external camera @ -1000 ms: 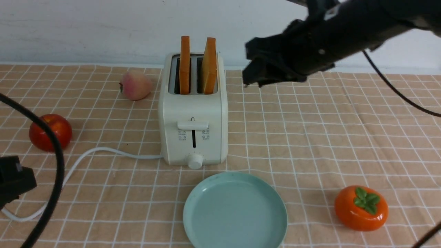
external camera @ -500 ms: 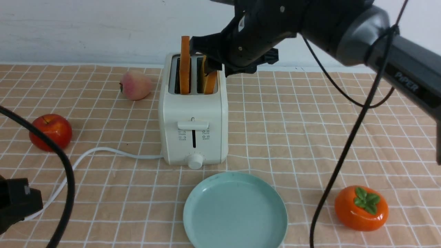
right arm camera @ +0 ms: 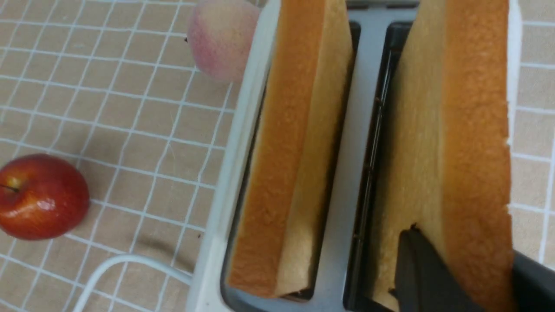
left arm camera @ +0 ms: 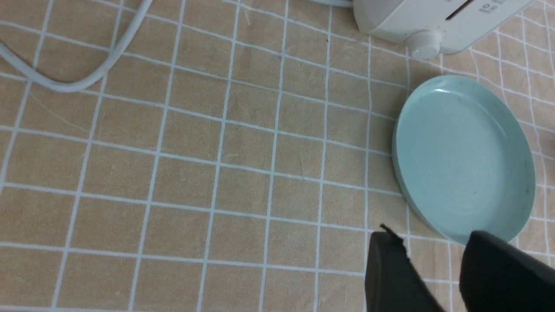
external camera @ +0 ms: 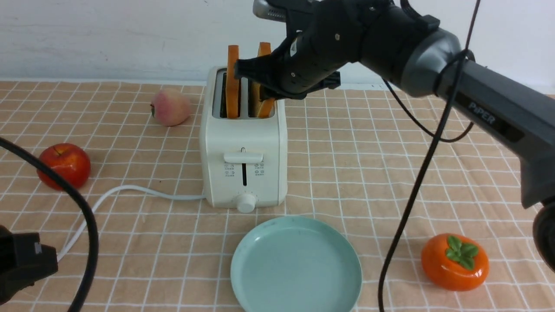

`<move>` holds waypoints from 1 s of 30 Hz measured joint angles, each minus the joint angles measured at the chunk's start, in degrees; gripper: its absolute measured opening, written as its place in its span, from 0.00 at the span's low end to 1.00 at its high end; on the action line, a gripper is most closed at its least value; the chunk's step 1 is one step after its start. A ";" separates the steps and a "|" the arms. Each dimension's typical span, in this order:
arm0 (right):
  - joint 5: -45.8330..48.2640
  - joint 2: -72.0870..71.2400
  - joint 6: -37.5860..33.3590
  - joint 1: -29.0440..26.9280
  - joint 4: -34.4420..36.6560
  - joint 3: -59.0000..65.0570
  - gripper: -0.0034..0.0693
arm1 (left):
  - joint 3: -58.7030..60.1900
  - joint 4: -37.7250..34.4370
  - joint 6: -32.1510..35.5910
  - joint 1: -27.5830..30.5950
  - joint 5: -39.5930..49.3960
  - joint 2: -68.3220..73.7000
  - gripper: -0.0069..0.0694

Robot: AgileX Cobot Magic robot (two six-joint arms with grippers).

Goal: Take toasted bread from bread machine on light coffee tablecloth place on plate.
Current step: 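Grasp the toast slice in the toaster and pull it up out of the slot with the right gripper, then place the held slice of bread on top of the slice on the plate with the right gripper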

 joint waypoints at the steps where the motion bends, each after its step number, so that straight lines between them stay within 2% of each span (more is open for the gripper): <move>1: 0.23 -0.76 0.00 -0.21 -0.02 -0.71 0.18 | 0.00 0.00 0.00 0.00 0.14 0.00 0.40; 9: 2.28 -12.24 -0.55 -3.93 -0.87 -3.69 0.18 | 0.00 0.12 0.00 0.00 0.17 0.00 0.40; 14: 9.34 -21.47 -5.56 -5.29 -0.97 -3.95 0.18 | 0.00 0.17 0.00 0.00 0.17 0.00 0.40; 19: 24.00 -26.89 -10.29 -5.23 1.23 -2.74 0.18 | 0.00 0.17 0.00 0.00 0.32 0.00 0.40; 21: 24.77 -27.99 -11.70 -4.73 2.26 0.48 0.18 | 0.00 0.17 0.00 0.00 0.45 0.00 0.40; 26: 22.13 -31.96 -14.71 -3.32 10.21 24.90 0.18 | 0.00 0.17 0.00 0.00 1.36 0.00 0.40; 30: 11.88 -32.24 -20.10 -3.06 25.82 44.98 0.18 | 0.00 0.17 0.00 0.00 1.36 0.00 0.40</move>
